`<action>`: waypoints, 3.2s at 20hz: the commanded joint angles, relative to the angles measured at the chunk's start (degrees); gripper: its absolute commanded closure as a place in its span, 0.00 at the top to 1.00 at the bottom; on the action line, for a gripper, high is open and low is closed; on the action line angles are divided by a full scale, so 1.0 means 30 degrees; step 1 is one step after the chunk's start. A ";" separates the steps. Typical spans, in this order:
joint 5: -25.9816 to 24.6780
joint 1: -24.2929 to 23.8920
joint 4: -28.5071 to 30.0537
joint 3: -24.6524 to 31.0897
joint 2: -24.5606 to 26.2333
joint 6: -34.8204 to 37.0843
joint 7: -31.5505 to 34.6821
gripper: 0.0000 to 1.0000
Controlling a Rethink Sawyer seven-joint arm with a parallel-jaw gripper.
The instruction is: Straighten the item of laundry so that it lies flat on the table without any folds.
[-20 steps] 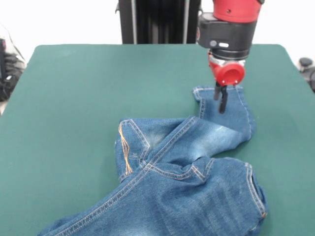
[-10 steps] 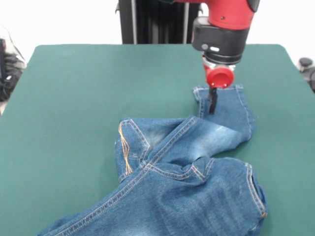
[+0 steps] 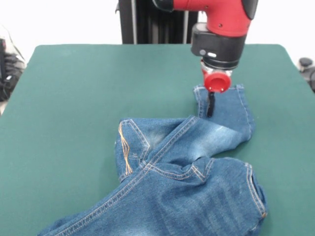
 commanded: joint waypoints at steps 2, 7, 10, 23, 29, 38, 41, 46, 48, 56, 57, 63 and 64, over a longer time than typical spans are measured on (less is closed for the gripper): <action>0.0614 0.0708 0.0901 0.0191 0.1126 -0.0918 0.6247 1.00; 0.0942 0.1284 0.0533 -0.0451 0.1480 -0.0315 0.6572 0.00; 0.1026 0.1641 0.0245 -0.0684 0.1414 0.0426 0.6322 0.00; 0.1848 0.2875 0.0968 -0.3765 -0.1360 0.4773 0.6335 0.00; -0.1030 0.3740 -0.0964 -0.7655 -0.2330 0.6712 0.3928 0.00; -0.3013 0.1623 -0.2437 -0.7168 -0.2911 0.6356 0.2387 0.00; -0.3437 0.1029 -0.2895 -0.6567 -0.2581 0.5940 0.2078 0.00; -0.3941 0.0672 -0.3227 -0.5480 -0.2322 0.5340 0.1966 0.00; -0.4145 0.0560 -0.3615 -0.5198 -0.2158 0.5151 0.1880 0.00; -0.4458 -0.0056 -0.4062 -0.4123 -0.2415 0.5552 0.1110 0.00; -0.4161 -0.0454 -0.3757 -0.3522 -0.2724 0.5615 0.0799 0.00; -0.1950 -0.9093 0.0837 0.8897 -0.3889 0.3393 -0.5912 0.00; -0.2012 -0.9982 0.0909 1.0252 -0.3346 0.3820 -0.6759 0.00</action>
